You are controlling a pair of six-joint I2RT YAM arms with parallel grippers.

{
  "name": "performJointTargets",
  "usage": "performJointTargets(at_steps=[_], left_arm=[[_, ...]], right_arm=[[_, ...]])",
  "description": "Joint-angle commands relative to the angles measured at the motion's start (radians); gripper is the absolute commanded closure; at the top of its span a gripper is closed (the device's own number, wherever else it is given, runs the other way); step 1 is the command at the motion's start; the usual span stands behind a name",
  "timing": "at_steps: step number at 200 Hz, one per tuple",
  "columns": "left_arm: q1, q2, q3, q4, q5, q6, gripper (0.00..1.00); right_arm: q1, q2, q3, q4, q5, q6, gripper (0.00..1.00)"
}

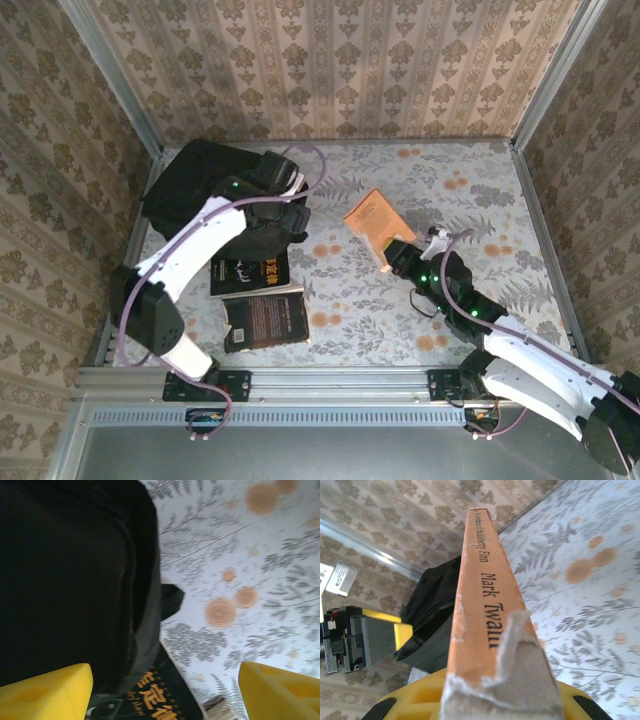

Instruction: Pack the student bag

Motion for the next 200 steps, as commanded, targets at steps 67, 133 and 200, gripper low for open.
performJointTargets(at_steps=[67, 133, 200], left_arm=[[0.001, 0.299, 0.267, -0.197, -0.218, 0.097, 0.22], [0.073, 0.31, 0.271, -0.16, -0.214, 0.077, 0.32], [0.13, 0.255, 0.245, -0.1, -0.141, 0.063, 0.86]], right_arm=[[-0.105, -0.084, -0.051, -0.014, -0.115, -0.009, 1.0], [-0.129, -0.055, -0.075, 0.037, -0.163, 0.005, 1.0], [-0.132, -0.01, -0.065, 0.078, -0.205, 0.006, 1.0]])
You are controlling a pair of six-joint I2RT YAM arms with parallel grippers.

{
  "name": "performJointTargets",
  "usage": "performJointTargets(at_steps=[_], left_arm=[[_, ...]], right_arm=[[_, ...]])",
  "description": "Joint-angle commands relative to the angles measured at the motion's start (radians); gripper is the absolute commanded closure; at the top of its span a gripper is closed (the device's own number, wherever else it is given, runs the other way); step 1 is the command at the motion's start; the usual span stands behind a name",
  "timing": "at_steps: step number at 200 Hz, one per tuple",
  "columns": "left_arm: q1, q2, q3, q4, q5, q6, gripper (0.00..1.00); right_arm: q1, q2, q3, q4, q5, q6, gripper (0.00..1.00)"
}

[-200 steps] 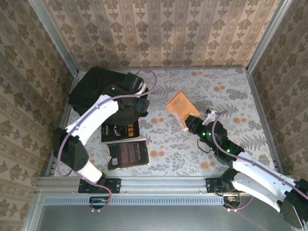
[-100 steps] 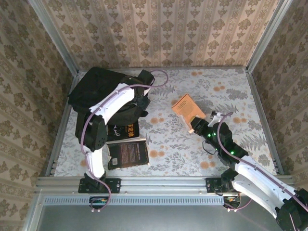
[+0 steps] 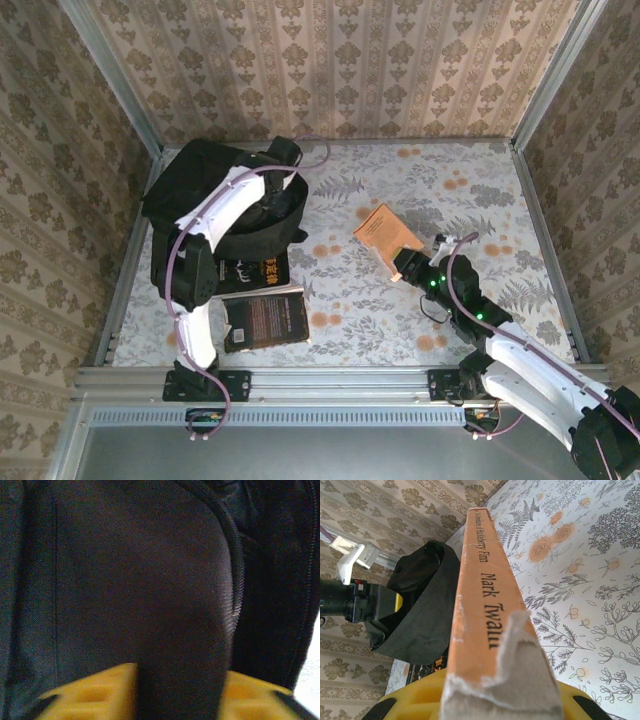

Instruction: Pack the student bag

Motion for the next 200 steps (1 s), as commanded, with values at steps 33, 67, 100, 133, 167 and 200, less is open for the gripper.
performJointTargets(at_steps=[33, 67, 100, 133, 167, 200], left_arm=[[0.018, -0.184, -0.016, 0.097, 0.091, -0.013, 1.0], [0.019, -0.312, -0.036, 0.157, 0.072, 0.02, 1.0], [0.019, -0.382, -0.044, 0.259, -0.035, 0.065, 1.0], [0.023, -0.431, -0.044, 0.383, 0.014, 0.088, 1.0], [0.003, -0.431, -0.018, 0.431, 0.116, 0.084, 1.0], [-0.075, -0.427, -0.02, 0.477, 0.135, 0.138, 1.0]], right_arm=[[-0.005, 0.076, 0.058, 0.142, -0.143, -0.017, 1.0], [0.0, 0.132, 0.096, 0.17, -0.199, -0.02, 1.0], [0.029, 0.18, 0.125, 0.199, -0.225, -0.027, 1.0], [0.068, 0.199, 0.161, 0.225, -0.265, -0.044, 1.0], [0.097, 0.139, 0.197, 0.218, -0.294, -0.097, 1.0], [0.102, 0.039, 0.206, 0.239, -0.343, -0.142, 1.0]])
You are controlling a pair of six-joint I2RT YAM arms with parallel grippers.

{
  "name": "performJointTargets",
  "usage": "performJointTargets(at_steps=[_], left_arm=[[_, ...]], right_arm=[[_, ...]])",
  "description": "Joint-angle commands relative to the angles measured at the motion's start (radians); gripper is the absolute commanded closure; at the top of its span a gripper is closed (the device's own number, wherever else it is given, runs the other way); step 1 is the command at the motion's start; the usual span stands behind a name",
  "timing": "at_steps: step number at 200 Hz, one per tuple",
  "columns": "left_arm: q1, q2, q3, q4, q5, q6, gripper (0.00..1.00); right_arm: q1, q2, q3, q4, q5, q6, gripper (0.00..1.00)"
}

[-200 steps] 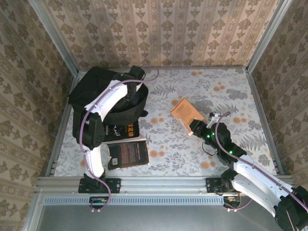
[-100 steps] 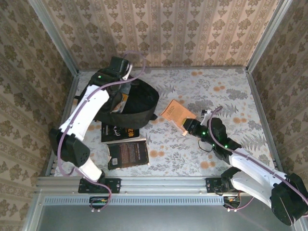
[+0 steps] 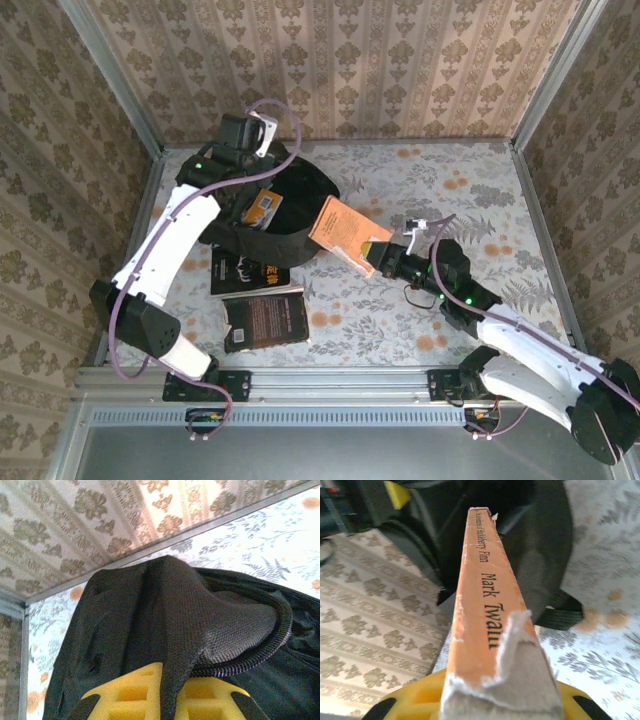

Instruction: Pack the student bag

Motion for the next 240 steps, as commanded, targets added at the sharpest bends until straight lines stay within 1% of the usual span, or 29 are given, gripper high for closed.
performJointTargets(at_steps=[1, 16, 38, 61, 100, 122, 156, 169, 190, 240], left_arm=[[-0.067, -0.046, 0.034, 0.205, 0.058, 0.059, 1.0], [-0.097, -0.051, 0.029, 0.233, 0.06, 0.075, 1.0], [-0.127, -0.049, 0.027, 0.266, 0.077, 0.084, 1.0], [-0.147, -0.041, 0.038, 0.275, 0.134, 0.064, 1.0], [-0.188, -0.041, 0.029, 0.289, 0.224, 0.018, 1.0], [-0.216, -0.059, -0.012, 0.316, 0.242, -0.012, 1.0], [-0.222, -0.093, -0.116, 0.376, 0.299, -0.142, 1.0], [-0.224, -0.103, -0.157, 0.397, 0.327, -0.19, 1.0], [-0.233, -0.111, -0.192, 0.416, 0.374, -0.242, 1.0], [-0.27, -0.109, -0.187, 0.384, 0.386, -0.245, 1.0]], right_arm=[[0.006, -0.088, 0.052, 0.096, -0.065, -0.063, 1.0], [0.008, -0.137, 0.048, 0.097, -0.064, -0.084, 1.0], [0.008, -0.203, 0.028, 0.108, -0.023, -0.098, 1.0], [0.008, -0.221, 0.032, 0.068, 0.017, -0.109, 1.0], [-0.004, -0.2, 0.068, -0.176, 0.167, -0.096, 1.0], [-0.017, -0.147, 0.076, -0.231, 0.146, -0.06, 1.0], [-0.021, -0.012, 0.117, -0.295, 0.081, -0.022, 1.0], [-0.021, 0.028, 0.107, -0.262, 0.068, -0.002, 1.0], [-0.021, 0.079, 0.071, -0.141, 0.065, 0.031, 1.0], [-0.021, 0.209, 0.097, 0.041, 0.051, 0.045, 1.0]])
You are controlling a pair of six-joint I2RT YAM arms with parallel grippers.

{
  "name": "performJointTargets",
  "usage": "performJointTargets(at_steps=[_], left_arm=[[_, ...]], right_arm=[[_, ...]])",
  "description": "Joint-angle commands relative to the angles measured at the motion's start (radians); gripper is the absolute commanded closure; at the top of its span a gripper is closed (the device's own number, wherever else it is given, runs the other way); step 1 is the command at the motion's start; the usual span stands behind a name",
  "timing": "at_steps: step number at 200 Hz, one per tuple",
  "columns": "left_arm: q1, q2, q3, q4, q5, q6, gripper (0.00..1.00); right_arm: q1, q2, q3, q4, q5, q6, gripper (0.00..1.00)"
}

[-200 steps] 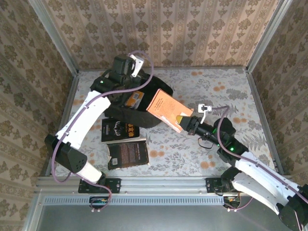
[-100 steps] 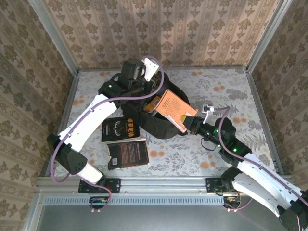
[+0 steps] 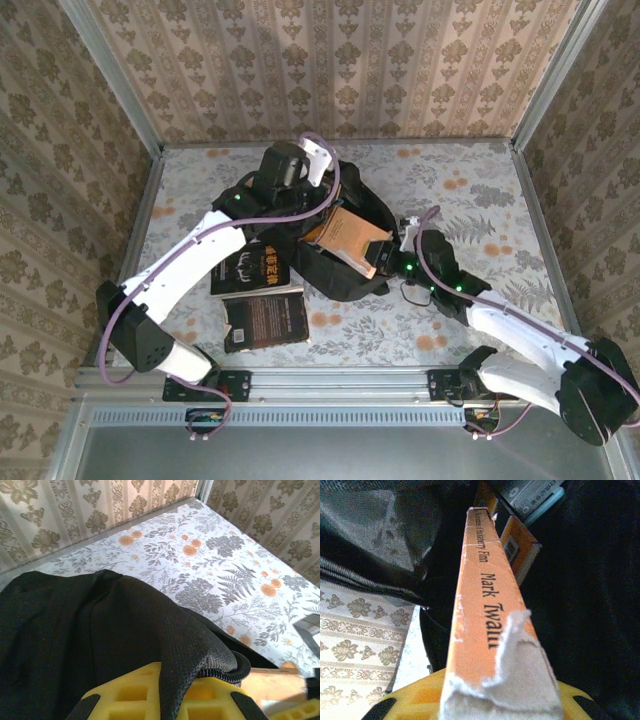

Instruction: Pack the student bag

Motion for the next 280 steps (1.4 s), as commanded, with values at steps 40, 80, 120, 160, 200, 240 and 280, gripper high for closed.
performJointTargets(at_steps=[40, 80, 120, 160, 200, 240, 280], left_arm=[[-0.035, -0.036, 0.057, 0.062, 0.062, -0.015, 1.0], [-0.041, -0.032, 0.066, 0.07, 0.07, -0.014, 1.0], [-0.042, 0.007, 0.099, 0.076, 0.09, -0.034, 1.0], [-0.034, 0.018, 0.117, 0.074, 0.084, -0.04, 1.0], [0.028, 0.024, 0.098, 0.061, 0.078, -0.054, 1.0], [0.118, 0.047, 0.06, 0.072, 0.072, -0.069, 1.0], [0.145, 0.141, 0.104, 0.075, 0.114, -0.058, 1.0]], right_arm=[[0.006, 0.197, 0.111, 0.236, -0.014, 0.053, 1.0], [0.037, 0.449, 0.28, 0.238, 0.035, 0.075, 0.97], [0.083, 0.725, 0.418, 0.421, 0.147, 0.115, 0.73], [0.075, 0.924, 0.564, 0.543, 0.129, 0.12, 0.55], [0.065, 0.8, 0.493, 0.496, 0.058, -0.033, 0.32], [0.065, 0.557, 0.38, 0.189, 0.119, -0.225, 0.3], [0.049, 0.337, 0.201, 0.155, 0.193, -0.268, 0.31]])
